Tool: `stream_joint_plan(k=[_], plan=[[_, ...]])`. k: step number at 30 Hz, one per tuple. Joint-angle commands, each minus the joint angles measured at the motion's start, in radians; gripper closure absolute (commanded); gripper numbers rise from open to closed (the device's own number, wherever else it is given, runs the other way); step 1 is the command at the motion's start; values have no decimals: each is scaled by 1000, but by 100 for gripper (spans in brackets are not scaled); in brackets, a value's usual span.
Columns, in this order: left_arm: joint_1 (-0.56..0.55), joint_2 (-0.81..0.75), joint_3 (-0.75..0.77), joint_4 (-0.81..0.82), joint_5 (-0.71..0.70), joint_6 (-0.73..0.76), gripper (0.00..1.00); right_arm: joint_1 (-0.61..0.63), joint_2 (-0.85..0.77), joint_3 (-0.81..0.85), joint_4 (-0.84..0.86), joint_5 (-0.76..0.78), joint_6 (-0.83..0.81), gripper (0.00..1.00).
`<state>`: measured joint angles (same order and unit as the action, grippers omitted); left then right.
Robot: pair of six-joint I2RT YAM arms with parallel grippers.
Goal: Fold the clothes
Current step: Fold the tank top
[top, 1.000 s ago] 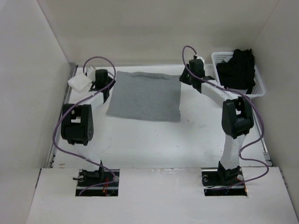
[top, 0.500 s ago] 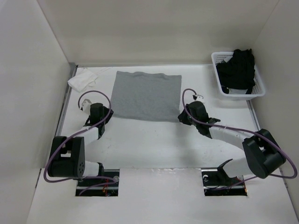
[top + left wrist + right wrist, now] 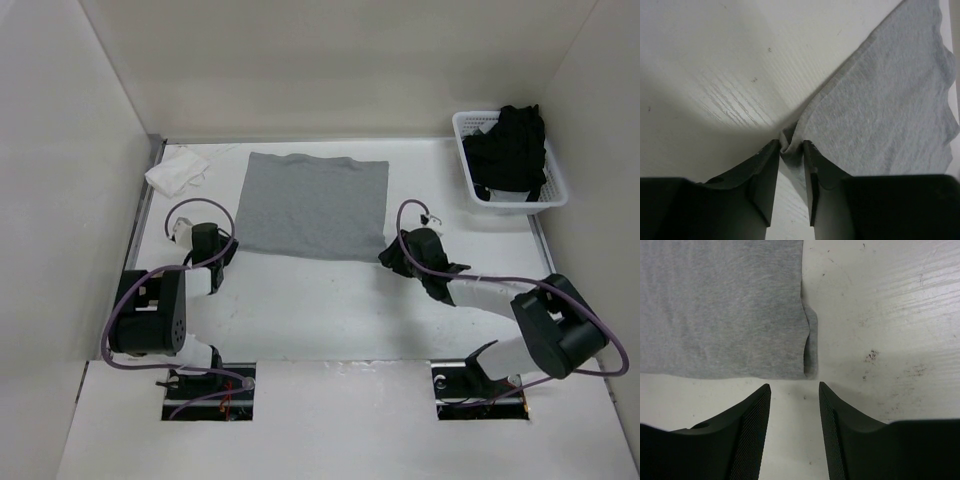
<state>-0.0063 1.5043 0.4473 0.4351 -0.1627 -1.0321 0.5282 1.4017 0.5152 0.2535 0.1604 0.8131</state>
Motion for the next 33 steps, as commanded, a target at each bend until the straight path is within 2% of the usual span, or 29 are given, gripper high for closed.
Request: stream_joint_plan(k=[1, 8, 10, 16, 22, 29, 33], plan=[[16, 23, 10, 42, -3, -28, 80, -14, 17, -9, 90, -4, 61, 51], [44, 4, -28, 36, -5, -46, 83, -17, 42, -21, 113, -38, 106, 49], [44, 4, -33, 36, -5, -42, 88, -18, 55, -20, 118, -50, 119, 49], [41, 30, -30, 42, 2, -45, 92, -40, 131, -23, 179, -58, 170, 57], [39, 34, -25, 47, 2, -40, 94, -52, 149, -37, 239, -38, 199, 59], [39, 42, -28, 68, 8, -40, 97, -60, 161, -46, 239, -41, 207, 90], [33, 17, -33, 85, 17, -42, 100, -53, 140, -46, 240, -32, 193, 99]])
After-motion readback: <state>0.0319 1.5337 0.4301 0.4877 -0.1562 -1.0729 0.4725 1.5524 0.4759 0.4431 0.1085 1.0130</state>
